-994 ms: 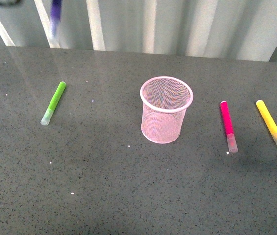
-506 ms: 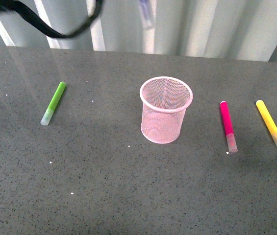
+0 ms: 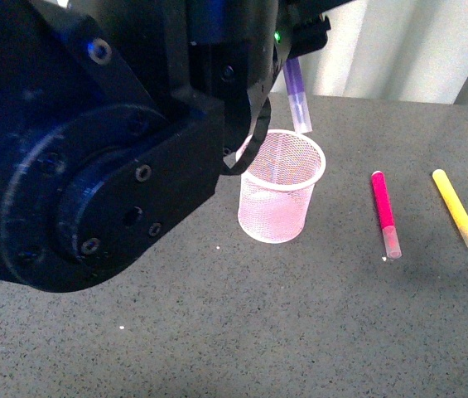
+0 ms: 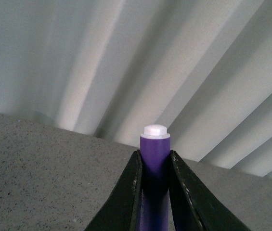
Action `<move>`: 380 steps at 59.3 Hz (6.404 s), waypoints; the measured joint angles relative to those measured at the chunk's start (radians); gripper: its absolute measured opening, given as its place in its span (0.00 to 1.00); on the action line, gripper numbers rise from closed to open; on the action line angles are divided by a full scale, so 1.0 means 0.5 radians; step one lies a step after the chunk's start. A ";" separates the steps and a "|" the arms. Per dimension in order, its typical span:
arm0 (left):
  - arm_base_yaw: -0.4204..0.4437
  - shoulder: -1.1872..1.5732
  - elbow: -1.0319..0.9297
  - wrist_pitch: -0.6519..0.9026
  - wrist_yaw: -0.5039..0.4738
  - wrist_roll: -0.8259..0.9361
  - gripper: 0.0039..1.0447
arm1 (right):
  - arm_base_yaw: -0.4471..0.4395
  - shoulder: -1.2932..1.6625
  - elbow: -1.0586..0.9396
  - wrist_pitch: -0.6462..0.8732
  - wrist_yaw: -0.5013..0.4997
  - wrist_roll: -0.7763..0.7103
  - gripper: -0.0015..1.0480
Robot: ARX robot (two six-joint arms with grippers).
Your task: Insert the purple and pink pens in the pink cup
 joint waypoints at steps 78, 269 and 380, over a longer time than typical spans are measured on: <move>0.423 -0.958 -0.378 -0.817 0.841 0.150 0.94 | 0.000 0.000 0.000 0.000 0.000 0.000 0.93; 1.283 -4.153 -1.923 -2.239 0.768 0.877 0.78 | -0.071 0.526 0.291 -0.137 0.292 0.285 0.93; 1.283 -4.156 -1.923 -2.239 0.767 0.877 0.94 | 0.428 4.533 2.560 -0.172 0.091 0.476 0.93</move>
